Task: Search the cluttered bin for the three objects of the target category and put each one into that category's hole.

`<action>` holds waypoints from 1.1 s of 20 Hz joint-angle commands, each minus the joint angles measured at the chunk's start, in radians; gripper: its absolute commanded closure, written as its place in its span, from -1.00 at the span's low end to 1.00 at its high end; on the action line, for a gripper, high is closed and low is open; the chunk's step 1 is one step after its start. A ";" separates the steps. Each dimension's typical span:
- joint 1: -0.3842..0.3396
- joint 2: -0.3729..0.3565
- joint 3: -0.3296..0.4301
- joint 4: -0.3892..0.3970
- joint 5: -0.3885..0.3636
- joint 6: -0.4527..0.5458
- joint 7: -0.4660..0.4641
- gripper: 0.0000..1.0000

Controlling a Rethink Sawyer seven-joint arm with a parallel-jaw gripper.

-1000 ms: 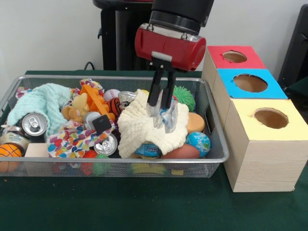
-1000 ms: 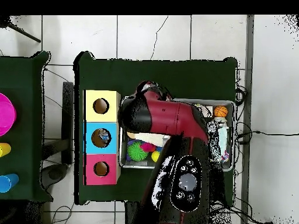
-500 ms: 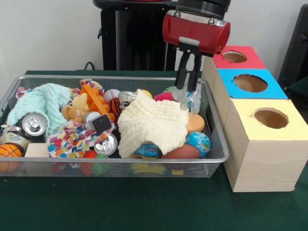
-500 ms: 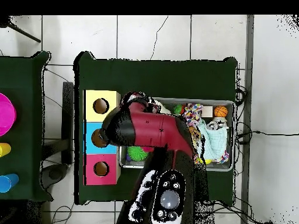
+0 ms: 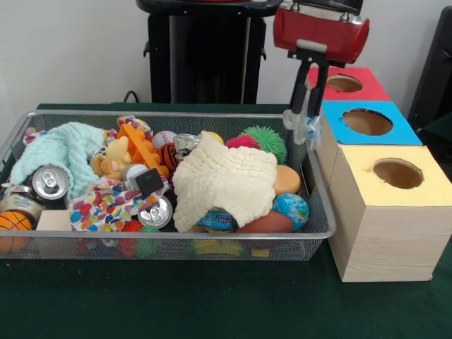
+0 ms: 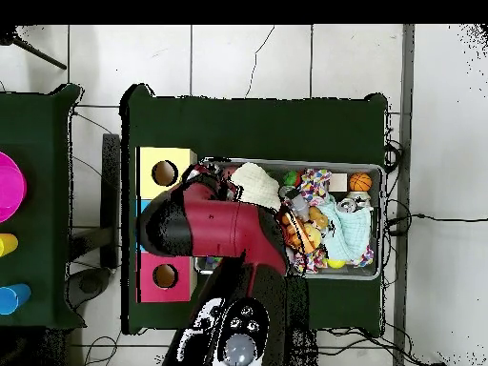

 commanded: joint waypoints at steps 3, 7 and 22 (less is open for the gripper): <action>0.058 -0.031 -0.042 0.122 0.081 0.122 0.242 1.00; 0.088 -0.036 -0.067 0.134 0.107 0.125 0.251 1.00; 0.163 -0.007 -0.067 0.232 0.251 0.082 0.288 1.00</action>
